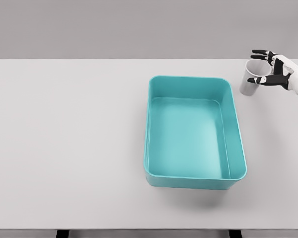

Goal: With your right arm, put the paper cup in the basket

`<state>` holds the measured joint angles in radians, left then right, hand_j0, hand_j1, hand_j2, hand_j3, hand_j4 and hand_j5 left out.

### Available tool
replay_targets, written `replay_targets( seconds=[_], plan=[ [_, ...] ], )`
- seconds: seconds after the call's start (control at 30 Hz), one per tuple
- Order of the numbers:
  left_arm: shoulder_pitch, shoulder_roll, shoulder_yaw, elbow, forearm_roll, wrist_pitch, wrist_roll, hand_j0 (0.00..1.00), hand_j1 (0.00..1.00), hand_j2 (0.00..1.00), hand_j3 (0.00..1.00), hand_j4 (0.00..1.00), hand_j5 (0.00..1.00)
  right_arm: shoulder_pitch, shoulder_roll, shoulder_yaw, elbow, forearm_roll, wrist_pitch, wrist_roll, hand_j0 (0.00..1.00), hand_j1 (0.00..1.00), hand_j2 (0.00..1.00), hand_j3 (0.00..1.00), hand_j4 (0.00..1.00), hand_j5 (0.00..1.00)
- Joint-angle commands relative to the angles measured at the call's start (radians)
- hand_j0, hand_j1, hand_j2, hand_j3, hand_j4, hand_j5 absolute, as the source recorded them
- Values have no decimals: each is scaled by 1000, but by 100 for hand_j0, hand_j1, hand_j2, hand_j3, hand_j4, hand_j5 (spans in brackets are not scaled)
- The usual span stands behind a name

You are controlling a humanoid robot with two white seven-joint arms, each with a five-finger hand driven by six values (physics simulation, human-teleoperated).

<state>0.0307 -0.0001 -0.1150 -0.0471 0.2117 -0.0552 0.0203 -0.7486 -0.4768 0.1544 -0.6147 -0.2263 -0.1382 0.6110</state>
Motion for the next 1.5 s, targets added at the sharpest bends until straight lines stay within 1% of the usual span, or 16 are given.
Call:
replay_targets(
  seconds=[0.0,0.17,0.3,0.33,0.47,0.63,0.77,0.87,1.0,1.03,1.1,1.13,1.17,1.23,1.3,1.47],
  plan=[
    [0,0,0,1,0,0,0,100,100,100,100,100,100,0,-5,-1,-7,-7,-1,0,82,82,82,82,82,82],
    [0,0,0,0,0,0,0,100,100,100,100,100,100,0,-14,-1,-11,-5,-20,0,80,80,80,80,80,80],
    [0,0,0,0,0,0,0,100,100,100,100,100,100,0,-22,1,-65,-4,-21,0,80,80,80,80,80,80],
    [0,0,0,0,0,0,0,100,100,100,100,100,100,2,-28,1,-92,5,-20,0,80,80,80,80,80,80],
    [0,0,0,0,0,0,0,100,100,100,100,100,100,3,-28,1,-102,7,-21,0,80,80,80,80,80,80],
    [0,0,0,0,0,0,0,100,100,100,100,100,100,12,-36,1,-174,12,-20,0,78,78,78,78,78,78],
    [0,0,0,1,0,0,0,100,100,100,100,100,100,15,-36,-1,-237,15,-20,0,72,72,72,72,72,72],
    [0,0,0,0,0,0,0,100,100,100,100,100,100,20,-36,-1,-270,15,-20,0,70,70,70,70,70,70],
    [0,0,0,1,0,0,0,100,100,100,100,100,100,32,-36,-1,-349,15,-20,0,70,70,70,70,70,70],
    [0,0,0,0,0,0,0,100,100,100,100,100,100,32,-36,-1,-356,15,-20,0,70,70,70,70,70,70],
    [0,0,0,1,0,0,0,100,100,100,100,100,100,48,-37,-1,-416,15,-20,0,70,70,70,70,70,70],
    [0,0,0,0,0,0,0,100,100,100,100,100,100,55,-39,-1,-441,15,-20,0,68,68,68,68,68,68],
    [0,0,0,0,0,0,0,100,100,100,100,100,100,64,-52,-3,-460,15,-18,0,68,68,68,68,68,68],
    [0,0,0,1,0,0,0,100,100,100,100,100,100,80,-59,-1,-513,15,-18,0,68,68,68,68,68,68],
    [0,0,0,1,0,0,1,100,100,100,100,100,100,101,-72,-1,-574,13,-18,0,68,68,68,68,68,68],
    [0,0,0,1,0,0,0,100,100,100,100,100,100,140,-80,8,-695,18,-18,0,69,69,69,69,69,69]
  ],
)
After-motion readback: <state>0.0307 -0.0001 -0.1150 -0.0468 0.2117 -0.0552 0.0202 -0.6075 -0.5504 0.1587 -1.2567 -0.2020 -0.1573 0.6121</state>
